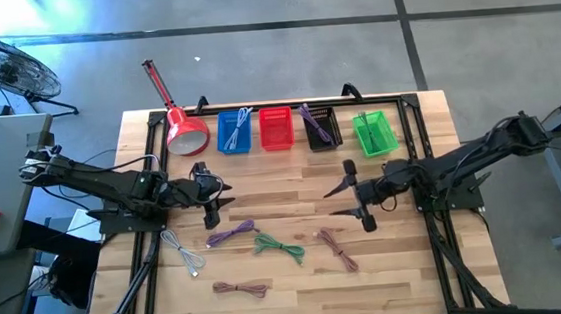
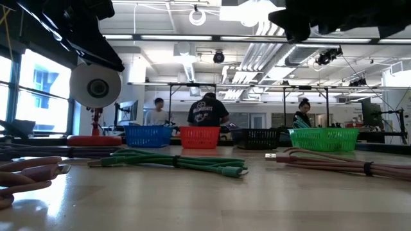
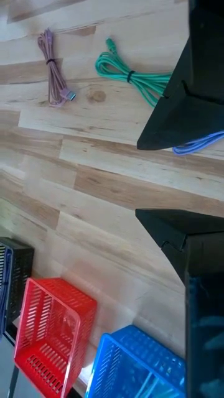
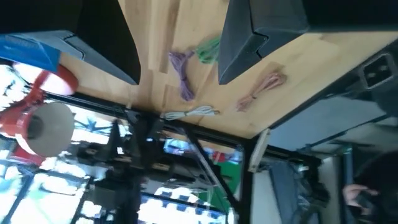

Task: Pick & Place USB Port
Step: Put the right pink charger cable into the red bin

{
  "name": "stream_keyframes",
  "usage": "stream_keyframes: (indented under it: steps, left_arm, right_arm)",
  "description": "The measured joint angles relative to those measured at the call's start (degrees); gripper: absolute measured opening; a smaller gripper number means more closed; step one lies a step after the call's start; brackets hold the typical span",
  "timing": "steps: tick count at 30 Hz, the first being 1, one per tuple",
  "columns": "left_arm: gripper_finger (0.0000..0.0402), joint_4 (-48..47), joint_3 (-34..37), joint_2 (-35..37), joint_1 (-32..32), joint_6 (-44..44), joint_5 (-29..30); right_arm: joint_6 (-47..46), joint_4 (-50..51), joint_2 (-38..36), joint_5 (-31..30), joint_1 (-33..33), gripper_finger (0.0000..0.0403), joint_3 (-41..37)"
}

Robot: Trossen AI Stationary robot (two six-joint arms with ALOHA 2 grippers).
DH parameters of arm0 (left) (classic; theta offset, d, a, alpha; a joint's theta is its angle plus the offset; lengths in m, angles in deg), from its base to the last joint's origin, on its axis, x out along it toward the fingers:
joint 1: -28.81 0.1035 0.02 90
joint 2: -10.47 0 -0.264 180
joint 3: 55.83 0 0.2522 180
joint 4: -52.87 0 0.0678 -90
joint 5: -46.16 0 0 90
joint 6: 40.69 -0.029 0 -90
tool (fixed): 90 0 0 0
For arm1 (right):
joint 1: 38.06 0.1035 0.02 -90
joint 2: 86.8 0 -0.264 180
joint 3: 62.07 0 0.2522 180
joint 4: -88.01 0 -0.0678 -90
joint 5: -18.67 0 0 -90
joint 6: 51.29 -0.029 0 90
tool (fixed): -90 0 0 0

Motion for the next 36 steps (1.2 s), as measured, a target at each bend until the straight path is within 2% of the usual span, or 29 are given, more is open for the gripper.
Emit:
stream_keyframes:
  steps: [3, 7, 12, 16, 22, 26, 33, 36]
  left_arm:
    - [0.0159, -0.01, 0.0, 0.0, 0.0, 0.0, -0.02]
    - [0.0159, -0.38, 0.0, 0.0, -0.01, 0.01, -0.02]
    - [0.0159, -1.29, 0.0, 0.0, 0.0, 0.01, -0.04]
    - [0.0159, -0.32, 0.64, 0.02, -0.01, 0.01, -0.04]
    - [0.0159, 1.25, 4.44, 0.0, 0.0, 0.82, -0.05]
    - [0.0159, 3.92, 6.45, 0.0, 0.01, 0.72, 0.74]
    - [0.0159, 9.24, 6.45, 0.02, 0.01, -4.59, 3.46]
    - [0.0159, 11.42, 6.45, 0.02, -0.01, -7.56, 3.4]
  right_arm:
    - [-1.15, 8.18, 0.0, -0.16, 0.15, 0.0208, 3.9]
    - [-5.16, 21.02, 0.0, -4.07, 1.36, 0.0208, 9.55]
    - [-18.7, 35.03, 0.0, -7.33, 2.89, 0.0208, 14.73]
    - [-27.38, 43.21, -0.01, -7.94, 4.17, 0.0208, 15.52]
    - [-39.08, 48.24, 3.49, -6.84, 5.76, 0.0208, 14.33]
    - [-42.87, 47.23, 9.21, -2.56, 7.15, 0.0208, 14.79]
    - [-49.17, 47.04, 21.14, 4.83, 8.94, 0.0208, 19.86]
    - [-49.2, 47.37, 25.77, 7.8, 9.08, 0.0208, 23.49]
